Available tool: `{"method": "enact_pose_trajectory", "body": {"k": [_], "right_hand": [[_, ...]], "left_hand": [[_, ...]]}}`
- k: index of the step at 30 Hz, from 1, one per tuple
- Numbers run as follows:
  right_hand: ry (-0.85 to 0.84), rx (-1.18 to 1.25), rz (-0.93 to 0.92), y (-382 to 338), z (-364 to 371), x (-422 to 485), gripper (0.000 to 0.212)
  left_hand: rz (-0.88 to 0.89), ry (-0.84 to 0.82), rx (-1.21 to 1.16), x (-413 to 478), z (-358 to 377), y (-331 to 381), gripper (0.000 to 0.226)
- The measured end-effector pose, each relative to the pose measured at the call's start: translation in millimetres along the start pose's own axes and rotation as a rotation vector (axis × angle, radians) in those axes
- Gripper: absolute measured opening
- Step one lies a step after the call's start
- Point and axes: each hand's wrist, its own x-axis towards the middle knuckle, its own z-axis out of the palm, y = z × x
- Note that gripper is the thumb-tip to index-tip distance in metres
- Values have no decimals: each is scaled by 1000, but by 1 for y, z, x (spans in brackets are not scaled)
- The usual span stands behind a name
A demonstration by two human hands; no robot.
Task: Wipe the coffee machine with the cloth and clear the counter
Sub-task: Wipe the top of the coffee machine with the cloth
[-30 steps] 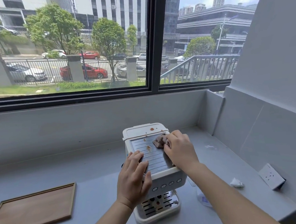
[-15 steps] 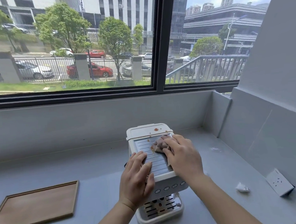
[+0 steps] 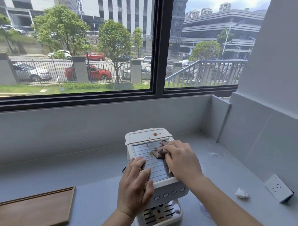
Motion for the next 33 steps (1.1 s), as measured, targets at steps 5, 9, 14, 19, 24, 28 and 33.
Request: {"method": "enact_pose_trajectory", "body": {"k": [5, 9, 14, 19, 24, 28, 33], "right_hand": [[-107, 4, 205, 3, 9, 53, 31], [-137, 26, 244, -1, 12, 59, 30], [-74, -55, 90, 0, 7, 10, 32], [-170, -44, 18, -20, 6, 36, 32], [-198, -43, -34, -32, 14, 46, 31], [-150, -118, 77, -7, 7, 36, 33], [-155, -111, 16, -19, 10, 28, 33]], "left_hand": [[3, -6, -2, -1, -2, 0, 26], [-5, 2, -1, 0, -2, 2, 24], [-6, 24, -12, -1, -1, 2, 27], [-5, 25, -6, 0, -1, 2, 29], [-8, 14, -2, -1, -1, 1, 27], [-8, 4, -6, -2, -1, 0, 24], [-22, 35, -33, -1, 3, 0, 26]]}}
